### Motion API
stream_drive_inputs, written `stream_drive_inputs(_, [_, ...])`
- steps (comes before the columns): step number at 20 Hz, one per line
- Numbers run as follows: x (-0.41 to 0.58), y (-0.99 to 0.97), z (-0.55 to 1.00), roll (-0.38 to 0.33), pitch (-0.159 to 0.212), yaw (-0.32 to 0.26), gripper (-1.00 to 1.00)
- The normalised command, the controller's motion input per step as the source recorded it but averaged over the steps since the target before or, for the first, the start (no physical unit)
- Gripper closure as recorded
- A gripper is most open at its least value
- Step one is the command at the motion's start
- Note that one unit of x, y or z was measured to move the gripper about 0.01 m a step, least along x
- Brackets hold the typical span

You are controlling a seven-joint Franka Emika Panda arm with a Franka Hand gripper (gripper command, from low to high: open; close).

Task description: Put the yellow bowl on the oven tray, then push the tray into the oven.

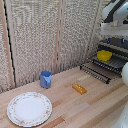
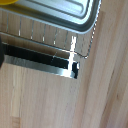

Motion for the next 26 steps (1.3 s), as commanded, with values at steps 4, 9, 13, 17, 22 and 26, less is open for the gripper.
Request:
stream_drive_inputs(4, [0.009,-0.01,-0.15,-0.270,0.008,0.275,-1.00])
stream_drive_inputs(9, [-0.002,-0.04,-0.17,-0.279,0.003,0.276,-1.00])
stream_drive_inputs(13, [-0.105,0.00,0.03,-0.254,0.089,0.262,-1.00])
stream_drive_inputs(17, [-0.109,0.01,0.11,-0.252,0.145,0.240,-1.00])
stream_drive_inputs(22, [-0.099,0.01,0.05,-0.280,0.137,0.227,-1.00])
stream_drive_inputs(26, [-0.130,0.00,0.01,-0.293,0.135,0.228,-1.00])
